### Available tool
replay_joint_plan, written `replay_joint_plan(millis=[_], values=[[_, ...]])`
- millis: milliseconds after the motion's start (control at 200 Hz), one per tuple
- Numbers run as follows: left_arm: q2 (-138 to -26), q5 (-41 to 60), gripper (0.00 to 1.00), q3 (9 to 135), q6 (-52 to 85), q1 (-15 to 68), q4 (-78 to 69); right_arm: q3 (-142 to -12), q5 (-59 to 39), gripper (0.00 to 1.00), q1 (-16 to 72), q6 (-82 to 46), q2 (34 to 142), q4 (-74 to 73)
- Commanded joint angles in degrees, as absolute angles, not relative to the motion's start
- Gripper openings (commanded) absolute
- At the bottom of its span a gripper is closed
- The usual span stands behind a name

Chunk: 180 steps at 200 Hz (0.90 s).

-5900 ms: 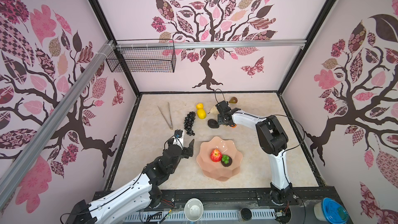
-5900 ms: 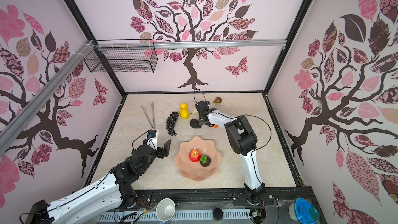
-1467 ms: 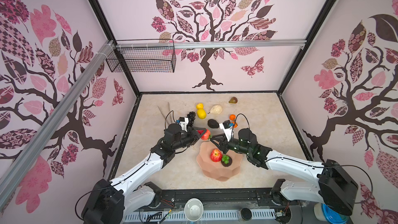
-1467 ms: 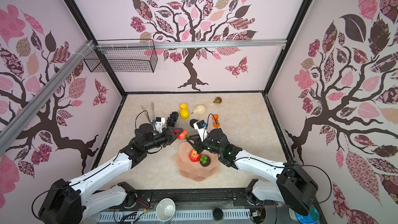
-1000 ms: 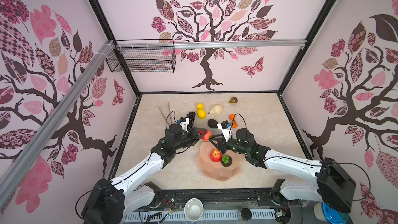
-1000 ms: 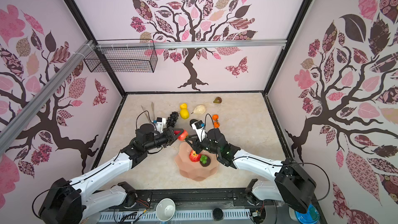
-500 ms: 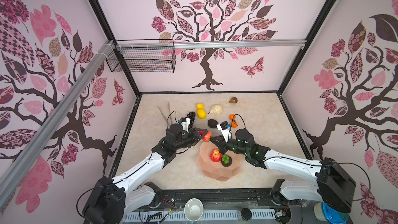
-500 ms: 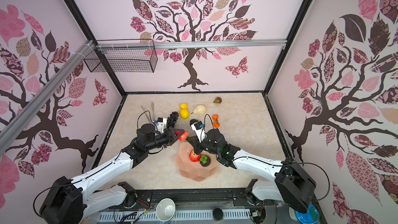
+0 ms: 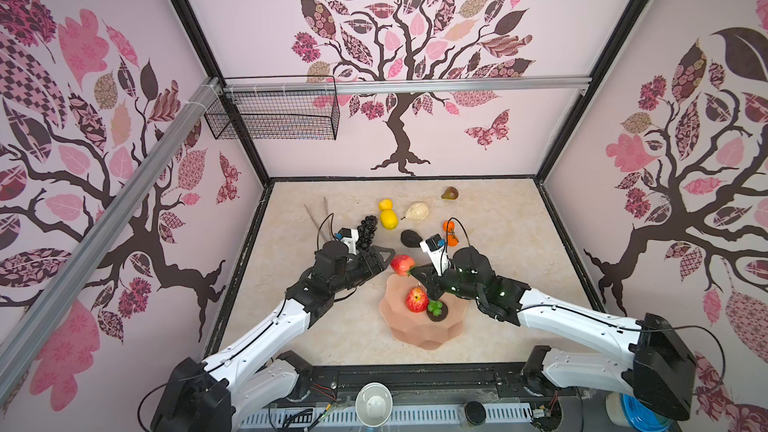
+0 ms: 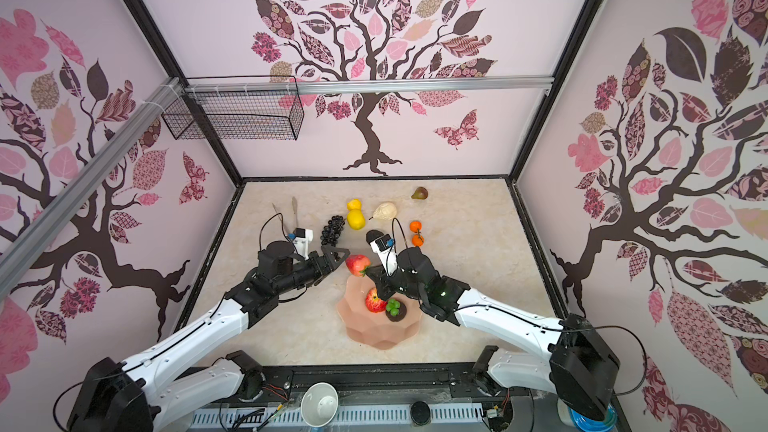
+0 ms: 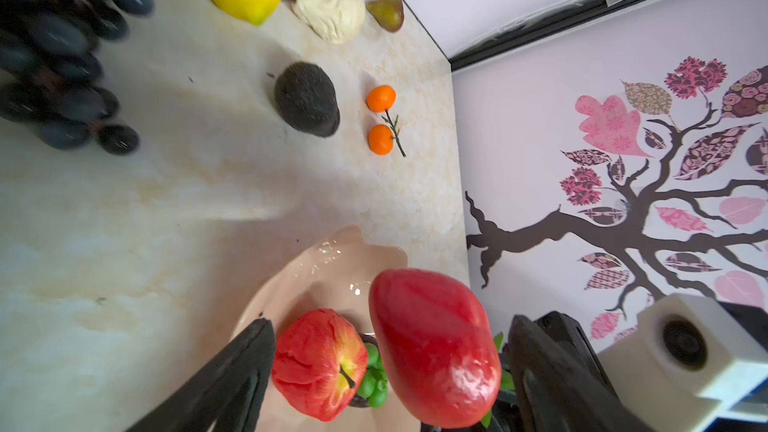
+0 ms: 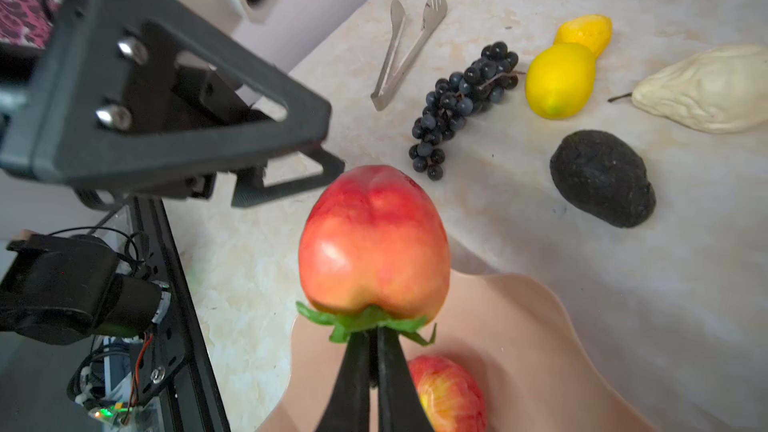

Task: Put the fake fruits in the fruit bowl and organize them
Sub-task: 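Lower the red pear into the bowl beside the apple and open the right gripper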

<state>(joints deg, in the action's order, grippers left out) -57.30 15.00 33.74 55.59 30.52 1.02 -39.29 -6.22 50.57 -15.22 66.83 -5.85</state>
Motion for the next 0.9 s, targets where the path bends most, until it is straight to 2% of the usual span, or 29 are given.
replay_joint_plan(millis=[0,175,370,605,895], values=[[-53.2,6.4,0.92,36.4,46.5,29.0,9.4,-42.3,-1.2,0.02,52.6,-16.8,64.0,7.3],[-48.0,-4.2,0.93,35.9,38.3,28.6,14.8,-42.2,2.7,0.01,57.2,-22.6,59.9,16.2],[-46.6,-10.5,0.93,32.1,37.2,28.6,13.7,-42.3,6.0,0.01,63.6,-29.3,57.5,22.4],[-46.3,-14.7,0.94,29.5,36.5,28.5,13.4,-43.9,8.6,0.01,70.0,-35.9,56.8,30.3],[-48.7,-15.7,0.94,27.0,35.5,28.5,10.5,-43.7,7.2,0.0,71.0,-39.5,59.2,34.0]])
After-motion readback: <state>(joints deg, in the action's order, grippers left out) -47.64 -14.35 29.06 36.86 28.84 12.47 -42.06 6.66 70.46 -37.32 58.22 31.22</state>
